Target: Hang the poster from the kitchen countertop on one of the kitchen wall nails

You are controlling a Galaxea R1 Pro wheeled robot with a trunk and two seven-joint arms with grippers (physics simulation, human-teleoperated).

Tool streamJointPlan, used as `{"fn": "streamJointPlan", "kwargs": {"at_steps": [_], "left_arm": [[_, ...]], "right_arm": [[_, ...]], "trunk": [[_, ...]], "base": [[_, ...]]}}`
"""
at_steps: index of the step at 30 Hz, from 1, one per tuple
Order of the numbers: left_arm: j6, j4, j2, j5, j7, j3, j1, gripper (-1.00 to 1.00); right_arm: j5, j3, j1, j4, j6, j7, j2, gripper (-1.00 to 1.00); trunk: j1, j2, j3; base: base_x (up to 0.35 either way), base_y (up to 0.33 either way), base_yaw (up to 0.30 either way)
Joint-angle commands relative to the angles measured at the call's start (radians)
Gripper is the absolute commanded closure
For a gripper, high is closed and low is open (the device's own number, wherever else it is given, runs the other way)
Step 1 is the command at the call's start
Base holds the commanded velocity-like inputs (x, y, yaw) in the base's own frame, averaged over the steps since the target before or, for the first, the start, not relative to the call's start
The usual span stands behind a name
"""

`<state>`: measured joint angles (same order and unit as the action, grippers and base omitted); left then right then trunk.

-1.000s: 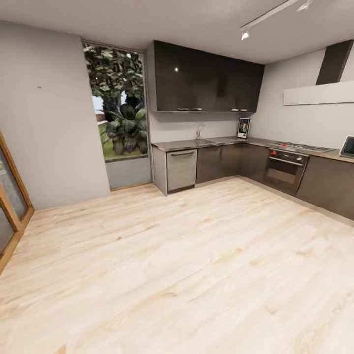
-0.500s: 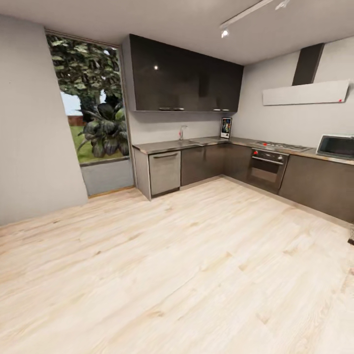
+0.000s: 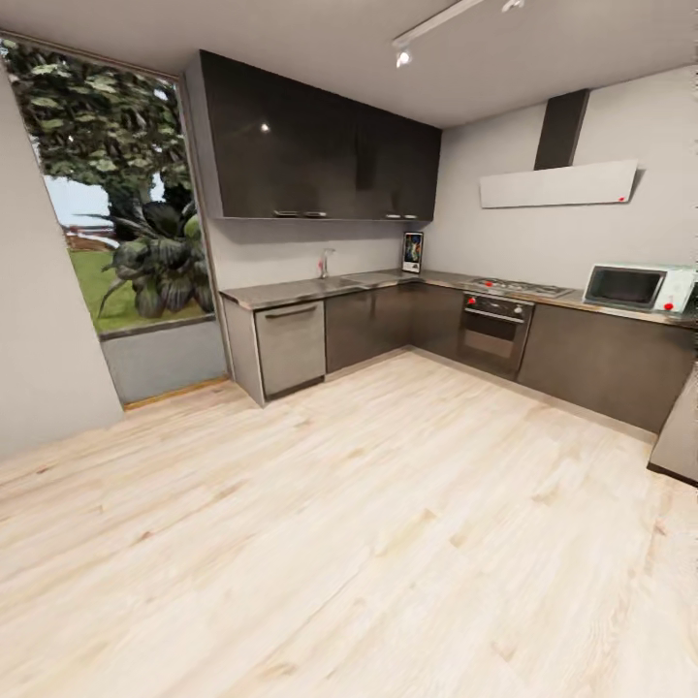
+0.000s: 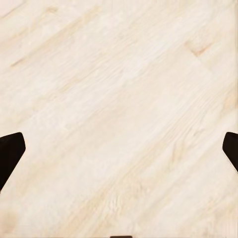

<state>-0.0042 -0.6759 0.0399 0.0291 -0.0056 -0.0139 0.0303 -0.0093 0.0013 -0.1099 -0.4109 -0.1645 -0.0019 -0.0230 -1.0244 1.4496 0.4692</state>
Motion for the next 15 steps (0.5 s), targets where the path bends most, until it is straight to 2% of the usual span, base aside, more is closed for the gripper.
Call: {"fn": "streamJointPlan", "kwargs": {"at_steps": [1, 6, 15], "left_arm": [[0.0, -0.002, 0.0, 0.003, -0.001, -0.001, 0.0, -1.0], [0.0, -0.001, 0.0, 0.003, -0.001, -0.001, 0.0, -1.0], [0.0, -0.001, 0.0, 0.003, -0.001, -0.001, 0.0, -1.0]], "right_arm": [[-0.001, 0.0, -0.001, 0.001, -0.003, 0.0, 0.0, -1.0], [-0.001, 0.0, -0.001, 0.001, -0.003, -0.001, 0.0, -1.0], [0.0, 0.0, -0.001, 0.001, -0.003, -0.001, 0.0, -1.0]], "trunk": [[-0.001, 0.0, 0.001], [-0.001, 0.0, 0.001], [-0.001, 0.0, 0.001]], "base": [[0.337, 0.0, -0.13], [0.337, 0.0, -0.091], [0.337, 0.0, -0.014]]}}
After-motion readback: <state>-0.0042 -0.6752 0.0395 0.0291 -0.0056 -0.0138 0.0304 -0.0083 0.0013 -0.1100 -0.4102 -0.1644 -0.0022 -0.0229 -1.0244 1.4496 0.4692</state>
